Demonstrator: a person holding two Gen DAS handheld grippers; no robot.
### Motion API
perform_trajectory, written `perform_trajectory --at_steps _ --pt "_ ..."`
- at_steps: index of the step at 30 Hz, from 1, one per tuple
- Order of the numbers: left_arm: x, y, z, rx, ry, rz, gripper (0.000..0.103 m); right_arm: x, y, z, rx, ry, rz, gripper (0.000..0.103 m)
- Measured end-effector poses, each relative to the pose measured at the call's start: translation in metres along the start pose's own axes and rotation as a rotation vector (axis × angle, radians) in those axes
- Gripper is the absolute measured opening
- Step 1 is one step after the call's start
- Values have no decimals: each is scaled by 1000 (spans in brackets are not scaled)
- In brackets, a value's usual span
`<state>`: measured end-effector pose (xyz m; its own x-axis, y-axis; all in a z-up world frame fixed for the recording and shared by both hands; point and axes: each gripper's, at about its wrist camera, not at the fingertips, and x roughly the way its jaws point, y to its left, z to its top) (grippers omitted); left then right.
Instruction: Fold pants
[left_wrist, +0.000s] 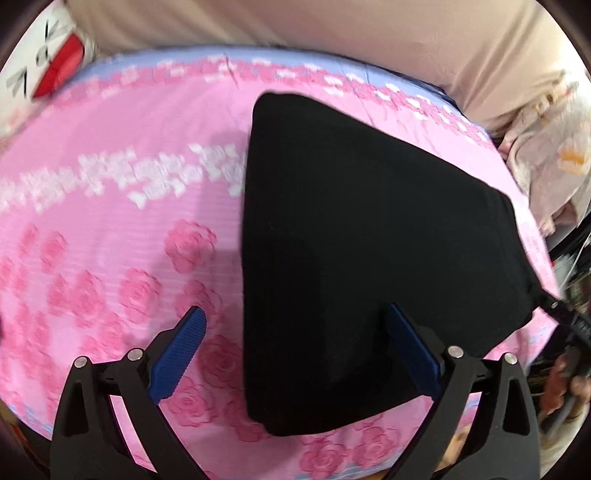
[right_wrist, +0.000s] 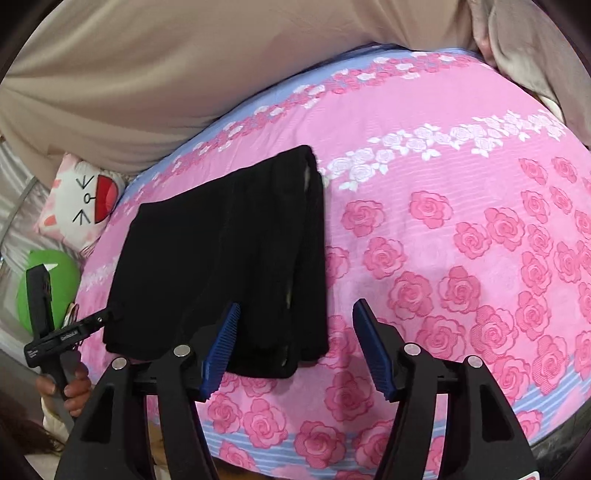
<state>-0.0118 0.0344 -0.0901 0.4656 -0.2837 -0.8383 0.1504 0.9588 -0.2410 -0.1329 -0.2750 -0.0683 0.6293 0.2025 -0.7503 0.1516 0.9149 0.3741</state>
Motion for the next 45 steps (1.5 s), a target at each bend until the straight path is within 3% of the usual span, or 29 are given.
perform_trajectory --at_steps 3,6,7,10,14,15,18,22,25,26,27,29,30,32,33,34,38,43,44,45 --pt "-1 5 -1 -21 6 -27 95 -10 7 0 -19 -26 51 62" --pt "-3 7 -4 -30 8 -22 95 -10 15 -2 -77 -18 43 56" --pt "-5 4 -5 -27 2 -24 95 -7 19 -3 -94 -1 41 45" --pt "-18 -14 -6 40 -35 -26 95 -5 30 -6 -146 -9 -12 24" --pt "-35 -51 -7 175 -81 -75 98 -20 35 9 -156 -68 24 21" --pt "-36 -62 -7 208 -83 -94 98 -22 40 15 -175 -68 61 8" --pt "-37 -99 -12 314 -87 -152 98 -29 59 34 -176 -66 178 9" --pt "-33 -144 -16 425 -113 -218 98 -30 87 54 -250 -67 220 9" --pt "-17 -168 -11 454 -124 -208 97 -26 94 63 -240 -47 288 9" --pt "-9 -173 -8 457 -129 -190 86 -27 94 64 -234 -45 305 9" --pt "-2 -177 -4 463 -120 -172 54 -28 94 66 -228 -47 315 9" --pt "15 -181 9 437 -80 -167 16 -32 95 66 -244 -51 314 14" --pt "19 -176 16 413 -70 -167 5 -33 93 64 -250 -54 303 17" --pt "16 -163 32 360 -79 -170 5 -37 81 60 -228 -79 271 27" --pt "9 -157 38 341 -96 -180 5 -39 74 57 -219 -86 253 43" --pt "-3 -151 43 327 -122 -185 5 -40 68 54 -216 -97 226 51" --pt "-54 -134 68 295 -230 -202 5 -21 57 37 -284 -66 48 51" --pt "-75 -137 80 311 -269 -171 5 27 53 42 -300 3 29 51" --pt "-75 -139 81 313 -261 -179 5 35 52 44 -293 10 41 48" --pt "-74 -140 80 313 -255 -179 5 43 52 47 -284 19 58 18"
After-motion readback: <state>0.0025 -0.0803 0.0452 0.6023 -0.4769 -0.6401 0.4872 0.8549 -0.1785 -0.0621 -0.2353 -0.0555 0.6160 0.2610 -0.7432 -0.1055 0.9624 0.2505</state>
